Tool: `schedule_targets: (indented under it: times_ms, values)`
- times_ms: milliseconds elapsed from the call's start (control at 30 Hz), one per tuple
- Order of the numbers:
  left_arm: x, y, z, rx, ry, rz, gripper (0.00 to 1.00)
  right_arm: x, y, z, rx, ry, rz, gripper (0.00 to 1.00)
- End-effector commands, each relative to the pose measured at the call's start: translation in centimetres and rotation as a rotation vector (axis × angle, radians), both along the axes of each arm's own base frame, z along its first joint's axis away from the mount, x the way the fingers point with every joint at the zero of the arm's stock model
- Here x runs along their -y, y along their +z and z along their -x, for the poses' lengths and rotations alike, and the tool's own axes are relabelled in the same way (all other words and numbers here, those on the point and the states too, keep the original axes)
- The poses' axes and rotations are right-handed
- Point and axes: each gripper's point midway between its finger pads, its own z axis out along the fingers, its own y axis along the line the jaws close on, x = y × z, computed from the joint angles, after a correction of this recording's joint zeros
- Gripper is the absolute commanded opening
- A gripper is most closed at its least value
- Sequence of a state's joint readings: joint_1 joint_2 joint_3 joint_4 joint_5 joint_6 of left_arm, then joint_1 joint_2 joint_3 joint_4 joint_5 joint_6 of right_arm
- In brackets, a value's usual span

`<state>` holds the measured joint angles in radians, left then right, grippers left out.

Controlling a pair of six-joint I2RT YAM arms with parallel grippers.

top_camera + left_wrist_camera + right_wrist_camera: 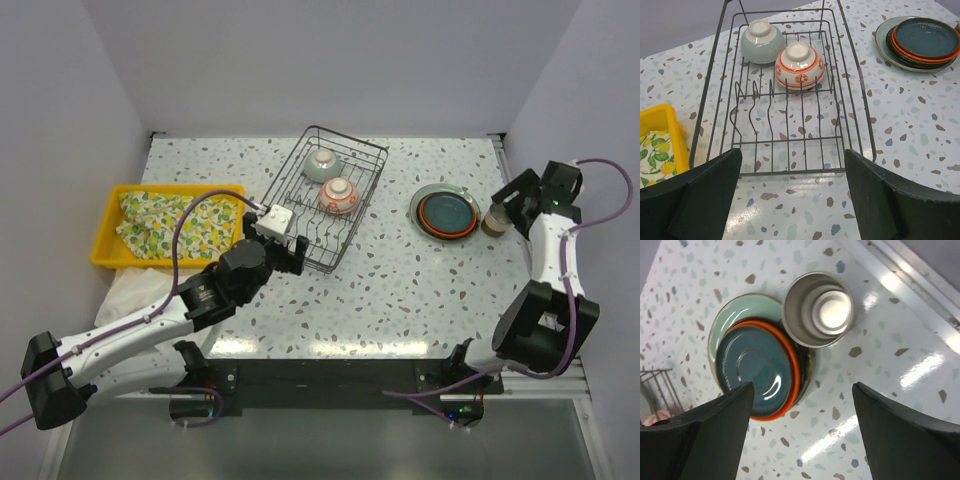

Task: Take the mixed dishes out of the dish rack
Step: Place the cup at the center of the board, then pick up the bowl from the dish rack.

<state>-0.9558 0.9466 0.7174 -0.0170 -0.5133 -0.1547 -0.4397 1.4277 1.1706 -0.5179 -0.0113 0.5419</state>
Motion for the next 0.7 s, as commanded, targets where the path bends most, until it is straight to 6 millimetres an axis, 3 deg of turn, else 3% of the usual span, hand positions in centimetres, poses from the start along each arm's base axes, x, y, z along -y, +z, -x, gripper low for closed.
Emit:
schedule_targets:
  times_ms: [0,200,233,267,333,400,433,467,667]
  values:
    - [0.9,1.4,-0.2,0.019,-0.024,0.053,0.89,-4.6,3.0,-1.9,0.118,0.134,0.061,0.91]
    - [0.8,0.3,-0.5,0.019,-0.005,0.047,0.89,-13.5,6.1,-3.6,0.227,0.423,0.121,0.96]
    - [0.7,0.2,-0.5,0.019,0.000,0.045,0.89,-15.7,6.1,-3.8,0.234,0.497,0.131,0.97]
    - [0.6,-0.1,-0.6,0.016,0.004,0.040,0.89,-16.2,5.9,-3.9,0.232,0.517,0.130,0.98]
    - [0.4,-0.3,-0.6,0.013,0.017,0.034,0.89,-20.0,6.0,-4.1,0.258,0.635,0.124,0.98]
    - [0.3,-0.4,-0.7,0.011,0.030,0.033,0.89,-22.0,5.9,-4.5,0.269,0.709,0.143,0.98]
    - [0.2,-0.4,-0.7,0.010,0.033,0.034,0.89,-23.9,5.9,-4.4,0.276,0.770,0.149,0.98]
    - [0.1,-0.5,-0.9,0.008,0.039,0.037,0.90,-24.8,5.2,-4.6,0.259,0.804,0.155,0.98]
    - [-0.2,-1.3,-1.2,-0.032,0.069,0.033,0.90,-31.2,5.2,-5.7,0.292,1.007,0.186,0.98]
